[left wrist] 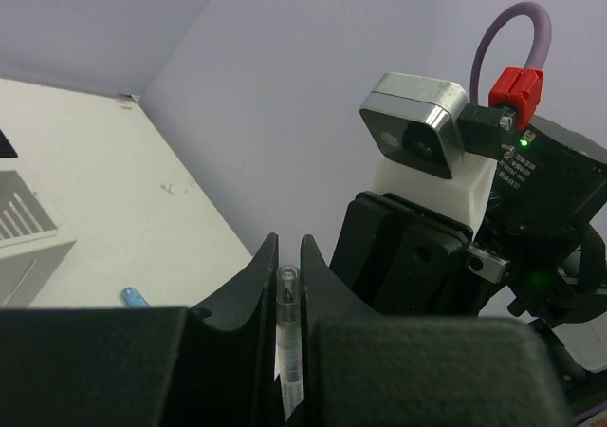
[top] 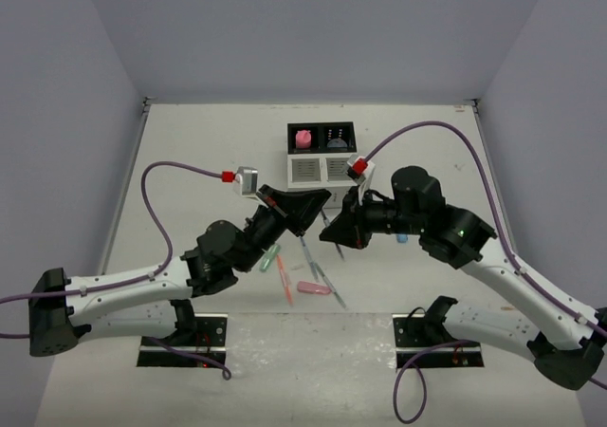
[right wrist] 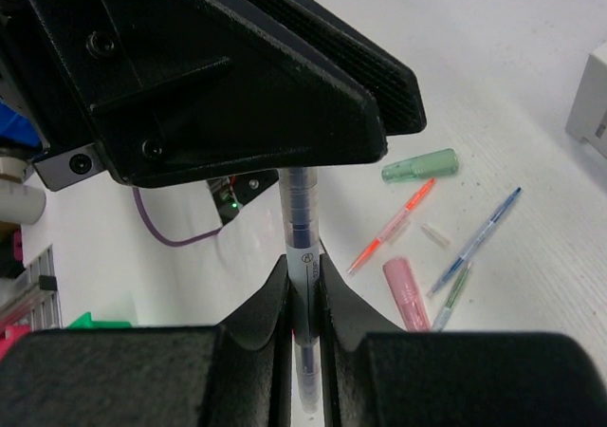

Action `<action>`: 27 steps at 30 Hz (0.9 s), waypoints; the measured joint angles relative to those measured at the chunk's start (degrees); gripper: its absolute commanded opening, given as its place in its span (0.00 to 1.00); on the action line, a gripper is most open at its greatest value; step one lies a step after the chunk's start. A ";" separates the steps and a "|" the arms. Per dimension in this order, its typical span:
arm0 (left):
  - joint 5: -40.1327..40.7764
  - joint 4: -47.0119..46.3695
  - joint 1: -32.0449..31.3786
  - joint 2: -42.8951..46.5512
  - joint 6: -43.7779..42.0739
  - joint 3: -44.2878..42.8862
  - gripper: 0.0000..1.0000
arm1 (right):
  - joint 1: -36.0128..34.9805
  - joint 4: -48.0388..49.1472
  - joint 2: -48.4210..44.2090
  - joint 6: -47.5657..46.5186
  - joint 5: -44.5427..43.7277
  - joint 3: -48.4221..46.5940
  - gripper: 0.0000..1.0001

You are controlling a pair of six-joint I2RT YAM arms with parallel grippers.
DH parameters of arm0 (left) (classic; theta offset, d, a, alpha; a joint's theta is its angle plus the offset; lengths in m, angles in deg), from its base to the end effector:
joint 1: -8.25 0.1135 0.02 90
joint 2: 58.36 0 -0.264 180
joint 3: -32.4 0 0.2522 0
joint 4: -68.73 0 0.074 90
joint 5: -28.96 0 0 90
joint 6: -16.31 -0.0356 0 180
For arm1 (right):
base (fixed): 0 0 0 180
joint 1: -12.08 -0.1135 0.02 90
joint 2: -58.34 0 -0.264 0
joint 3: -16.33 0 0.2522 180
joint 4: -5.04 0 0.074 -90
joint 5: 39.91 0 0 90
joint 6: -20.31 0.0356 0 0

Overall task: Sort the stationery into containers
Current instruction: Close the pen cap on the pen, then place the pen in the storage box.

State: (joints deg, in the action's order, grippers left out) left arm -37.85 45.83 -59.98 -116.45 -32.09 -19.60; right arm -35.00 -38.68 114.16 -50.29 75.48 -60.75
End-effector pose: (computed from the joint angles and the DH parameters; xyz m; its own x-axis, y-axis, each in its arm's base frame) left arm 0.0996 -0.2115 0.3417 -0.3937 -0.6596 -0.6402 0.6050 0.3384 -0.7207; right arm 0.1283 0.1604 0.3828 -0.5548 -0.1559 -0.8173 -0.7921 0.3995 0.4615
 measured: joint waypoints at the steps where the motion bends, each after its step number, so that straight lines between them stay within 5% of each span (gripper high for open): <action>1: 0.35 2.29 -0.11 0.42 -0.91 -1.01 0.00 | 0.18 1.30 -0.04 -0.16 0.82 0.89 0.00; 6: 0.89 19.26 -0.61 -0.77 -10.16 -10.86 0.00 | 0.54 13.12 0.44 0.24 3.29 7.12 0.00; 11: 1.19 27.00 -0.66 -2.97 -18.15 -16.74 0.22 | 0.56 20.52 2.99 1.61 4.11 8.50 0.00; 13: 1.81 27.97 -0.80 -2.96 -18.86 -17.03 0.69 | 0.54 22.21 3.21 1.73 3.57 9.22 0.00; 15: 4.28 29.37 -0.90 -2.63 -19.54 -17.33 0.98 | 0.72 23.81 3.25 1.94 1.73 10.07 0.00; 27: 29.84 63.23 -4.47 -0.17 -10.17 -40.43 1.00 | 3.13 32.06 11.54 5.20 -23.83 15.91 0.00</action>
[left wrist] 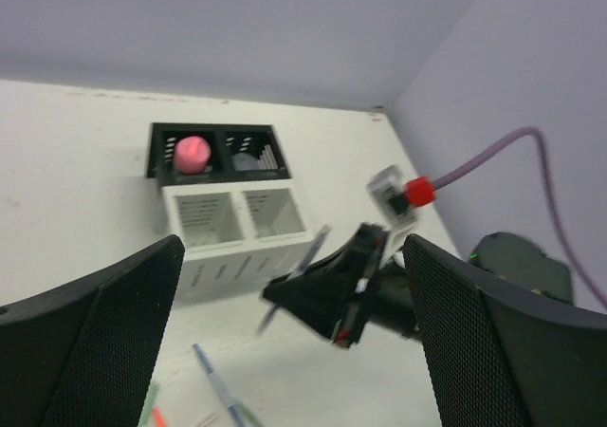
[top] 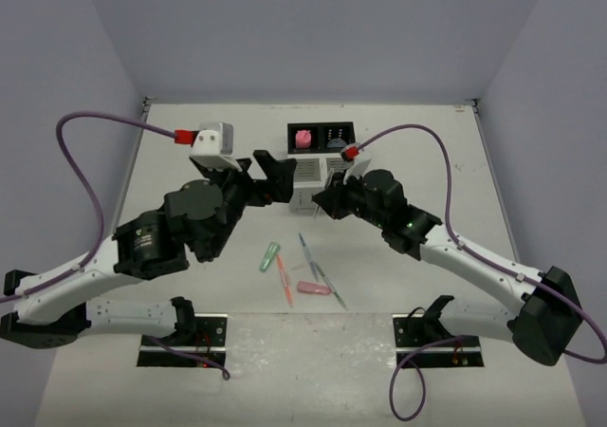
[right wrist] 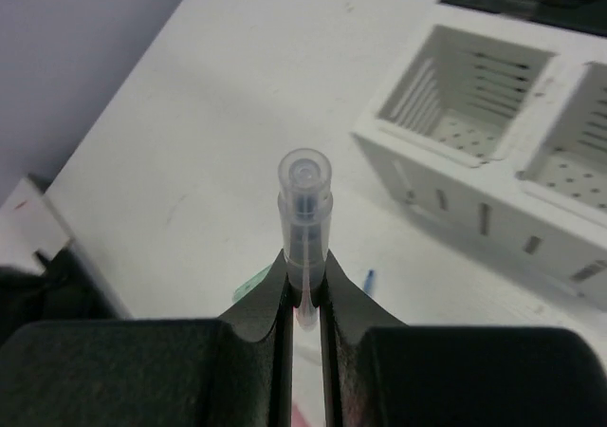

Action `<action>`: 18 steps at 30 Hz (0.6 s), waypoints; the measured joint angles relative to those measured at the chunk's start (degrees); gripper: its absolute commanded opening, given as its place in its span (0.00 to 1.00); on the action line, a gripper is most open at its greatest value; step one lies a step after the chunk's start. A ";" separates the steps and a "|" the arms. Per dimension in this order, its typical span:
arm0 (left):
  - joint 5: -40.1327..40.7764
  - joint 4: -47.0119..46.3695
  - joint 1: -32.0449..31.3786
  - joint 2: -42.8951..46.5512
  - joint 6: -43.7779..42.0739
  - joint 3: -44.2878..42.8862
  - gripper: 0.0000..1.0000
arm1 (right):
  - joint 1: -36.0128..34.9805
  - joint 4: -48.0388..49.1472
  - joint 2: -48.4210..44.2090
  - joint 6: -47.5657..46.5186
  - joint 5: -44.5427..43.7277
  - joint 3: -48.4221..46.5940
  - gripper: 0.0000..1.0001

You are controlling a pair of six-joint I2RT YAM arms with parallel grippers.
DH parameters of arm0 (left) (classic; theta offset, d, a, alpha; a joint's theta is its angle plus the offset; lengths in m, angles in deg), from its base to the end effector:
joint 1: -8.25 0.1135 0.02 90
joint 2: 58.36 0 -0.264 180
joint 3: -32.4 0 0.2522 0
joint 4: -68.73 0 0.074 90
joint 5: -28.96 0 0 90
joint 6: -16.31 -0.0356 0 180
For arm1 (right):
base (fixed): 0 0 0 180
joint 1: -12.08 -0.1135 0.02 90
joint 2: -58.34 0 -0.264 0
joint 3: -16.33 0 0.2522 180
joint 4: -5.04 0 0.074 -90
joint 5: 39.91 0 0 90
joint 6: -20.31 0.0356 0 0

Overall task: Sort the stationery into containers
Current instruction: Place the pen in the storage box.

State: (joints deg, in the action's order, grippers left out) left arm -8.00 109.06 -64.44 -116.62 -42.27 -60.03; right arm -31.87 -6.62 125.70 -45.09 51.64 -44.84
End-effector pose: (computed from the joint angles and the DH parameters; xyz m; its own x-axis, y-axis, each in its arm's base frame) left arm 0.0821 -0.1678 0.4694 -0.2033 -0.4012 -0.8931 0.2715 0.8533 -0.4451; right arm 0.1962 0.1905 0.2964 -0.4972 0.0987 -0.8620 -0.5558 0.7267 0.4038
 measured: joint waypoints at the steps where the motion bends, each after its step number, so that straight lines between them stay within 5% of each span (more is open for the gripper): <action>1: 0.48 2.03 0.03 2.12 0.83 1.79 1.00 | 0.46 -0.33 0.50 0.02 -2.75 -0.51 0.00; 8: -0.55 13.38 -0.05 14.07 7.80 18.29 1.00 | 4.87 -1.41 4.95 -0.55 -14.73 -7.47 0.00; 18: -5.02 18.92 -0.08 15.01 11.58 30.55 1.00 | 9.21 -1.92 14.85 -3.07 -20.95 -14.00 0.00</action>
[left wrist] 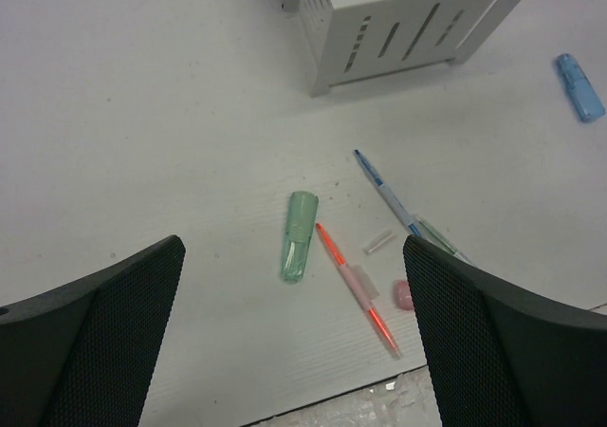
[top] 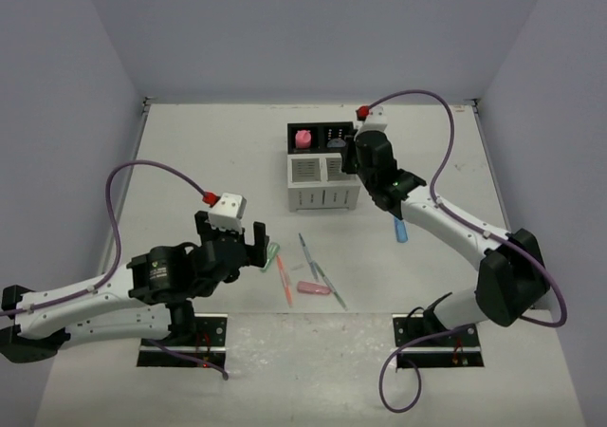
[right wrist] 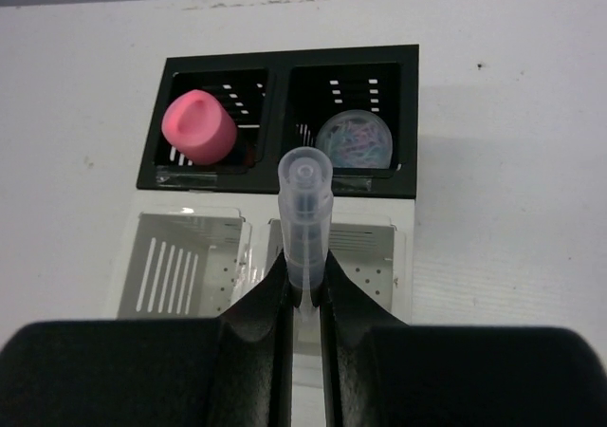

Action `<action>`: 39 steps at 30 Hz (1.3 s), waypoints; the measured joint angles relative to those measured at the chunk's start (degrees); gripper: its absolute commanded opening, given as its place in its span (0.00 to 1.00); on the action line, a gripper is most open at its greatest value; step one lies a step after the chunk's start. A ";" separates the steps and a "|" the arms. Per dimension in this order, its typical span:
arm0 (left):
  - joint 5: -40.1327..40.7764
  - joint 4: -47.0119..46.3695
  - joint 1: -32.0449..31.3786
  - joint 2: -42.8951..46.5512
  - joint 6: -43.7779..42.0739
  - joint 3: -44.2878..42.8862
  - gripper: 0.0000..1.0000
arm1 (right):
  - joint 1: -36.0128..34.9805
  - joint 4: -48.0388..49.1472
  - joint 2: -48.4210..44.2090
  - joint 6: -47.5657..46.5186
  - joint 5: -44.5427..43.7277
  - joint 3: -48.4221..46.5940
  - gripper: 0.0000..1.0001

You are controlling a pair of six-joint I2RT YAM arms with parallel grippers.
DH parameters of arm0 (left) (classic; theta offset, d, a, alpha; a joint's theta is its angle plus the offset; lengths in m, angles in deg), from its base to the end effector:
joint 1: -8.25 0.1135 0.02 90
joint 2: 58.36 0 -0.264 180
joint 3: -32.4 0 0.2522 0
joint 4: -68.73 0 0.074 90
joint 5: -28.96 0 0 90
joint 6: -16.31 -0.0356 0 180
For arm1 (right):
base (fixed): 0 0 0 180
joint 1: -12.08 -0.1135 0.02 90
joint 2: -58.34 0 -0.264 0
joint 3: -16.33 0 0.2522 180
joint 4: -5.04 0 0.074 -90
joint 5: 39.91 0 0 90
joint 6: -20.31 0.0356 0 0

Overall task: Sort the stationery into containers
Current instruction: Place the pen in the storage box, then pick up the pen from the center of the board.

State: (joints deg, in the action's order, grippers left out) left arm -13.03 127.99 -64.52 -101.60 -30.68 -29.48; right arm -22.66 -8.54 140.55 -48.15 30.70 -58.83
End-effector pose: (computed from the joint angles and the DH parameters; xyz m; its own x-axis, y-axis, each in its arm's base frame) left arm 0.0670 -0.1267 0.3113 -0.4629 -0.0480 -0.8851 0.2135 0.9631 -0.1639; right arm 0.2822 0.1813 0.3062 -0.3729 0.1628 -0.9135 -0.1562 0.9594 0.2348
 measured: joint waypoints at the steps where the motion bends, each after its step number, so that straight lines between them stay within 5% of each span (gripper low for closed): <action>1: -0.28 0.02 0.00 -0.34 0.00 0.22 1.00 | 0.16 -0.02 1.20 -0.29 -0.37 -0.37 0.00; 2: -0.47 -0.02 0.00 -0.74 0.00 0.22 1.00 | 0.18 -0.05 2.25 -0.67 -0.64 -0.65 0.01; 6: -1.03 -0.06 0.00 -1.77 0.08 0.22 1.00 | 0.16 -0.11 5.33 -1.69 -0.71 -1.16 0.56; 11: -1.45 -0.18 0.00 -1.59 0.49 0.22 1.00 | 0.16 -0.22 4.95 -1.74 -0.60 -1.13 0.87; 23: -4.31 -4.53 0.00 -6.10 1.16 1.70 1.00 | 0.13 -4.33 -13.06 -0.81 1.17 1.13 0.87; 39: -11.92 -7.02 0.79 -24.99 1.55 -1.31 0.99 | -0.76 -24.71 -35.93 0.61 22.98 12.83 0.56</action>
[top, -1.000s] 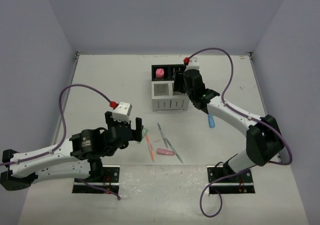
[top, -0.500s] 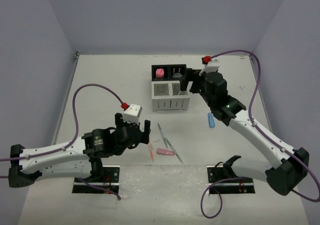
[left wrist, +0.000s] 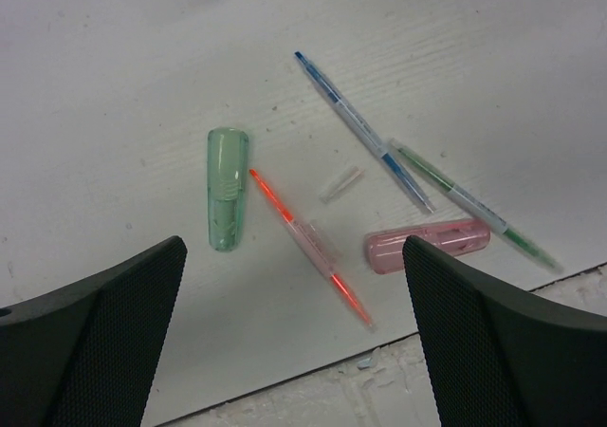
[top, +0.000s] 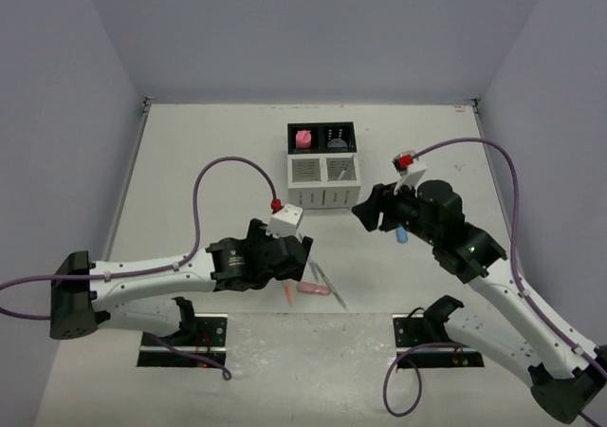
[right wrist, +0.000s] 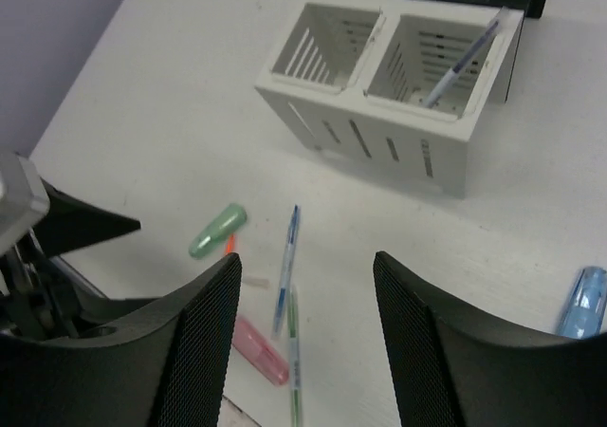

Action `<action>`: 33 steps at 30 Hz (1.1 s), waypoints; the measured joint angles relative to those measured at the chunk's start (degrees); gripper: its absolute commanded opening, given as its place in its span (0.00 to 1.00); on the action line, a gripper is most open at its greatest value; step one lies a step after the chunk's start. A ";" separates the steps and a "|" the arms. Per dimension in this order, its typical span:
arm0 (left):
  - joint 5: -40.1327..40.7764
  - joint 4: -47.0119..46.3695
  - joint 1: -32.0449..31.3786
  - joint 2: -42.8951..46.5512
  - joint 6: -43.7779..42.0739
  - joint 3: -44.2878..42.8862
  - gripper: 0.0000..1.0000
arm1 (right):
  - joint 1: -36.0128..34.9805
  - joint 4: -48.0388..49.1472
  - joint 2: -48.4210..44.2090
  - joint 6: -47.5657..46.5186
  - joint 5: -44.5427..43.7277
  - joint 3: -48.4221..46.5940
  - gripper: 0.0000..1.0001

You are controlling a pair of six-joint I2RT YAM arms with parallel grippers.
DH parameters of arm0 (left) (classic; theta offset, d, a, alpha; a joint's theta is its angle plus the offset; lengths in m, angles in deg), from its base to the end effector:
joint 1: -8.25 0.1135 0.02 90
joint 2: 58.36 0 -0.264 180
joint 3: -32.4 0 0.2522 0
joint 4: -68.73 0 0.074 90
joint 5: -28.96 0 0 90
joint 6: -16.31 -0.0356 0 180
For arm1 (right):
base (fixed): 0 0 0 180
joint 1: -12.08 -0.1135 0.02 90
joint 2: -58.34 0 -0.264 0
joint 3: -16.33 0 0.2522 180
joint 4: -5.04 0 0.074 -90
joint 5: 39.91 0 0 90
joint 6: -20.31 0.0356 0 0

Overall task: Sort the stationery into containers
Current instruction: Pick up the pen from the center of the board.

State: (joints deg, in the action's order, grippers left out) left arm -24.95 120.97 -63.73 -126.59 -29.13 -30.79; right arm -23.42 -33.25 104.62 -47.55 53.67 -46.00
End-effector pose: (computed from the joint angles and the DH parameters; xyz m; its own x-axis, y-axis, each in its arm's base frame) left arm 0.0907 -0.2111 0.2501 -0.6555 0.1822 -0.7329 0.2947 0.9552 -0.0262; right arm 0.1463 0.1071 0.3326 -0.5216 0.0900 -0.8485 -0.4643 0.8044 0.3707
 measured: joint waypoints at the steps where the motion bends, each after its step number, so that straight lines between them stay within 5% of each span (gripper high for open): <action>1: 0.47 0.62 0.49 0.01 0.80 -0.57 1.00 | -0.67 -0.80 0.84 0.31 0.36 0.30 0.56; 10: 3.56 6.27 8.31 9.24 3.08 -4.12 1.00 | -17.11 -5.87 21.67 6.36 -5.51 0.19 0.52; 21: 2.07 7.96 8.33 19.07 -6.00 -5.38 1.00 | -21.63 -5.25 45.33 10.09 -9.01 -11.77 0.42; 33: 1.60 6.44 8.33 22.80 -8.49 0.34 1.00 | -22.46 -6.82 54.27 10.46 -10.89 -19.40 0.32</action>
State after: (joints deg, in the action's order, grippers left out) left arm -23.35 127.41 -55.41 -103.80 -37.62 -30.45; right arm -45.88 -40.07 158.89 -37.08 42.78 -65.40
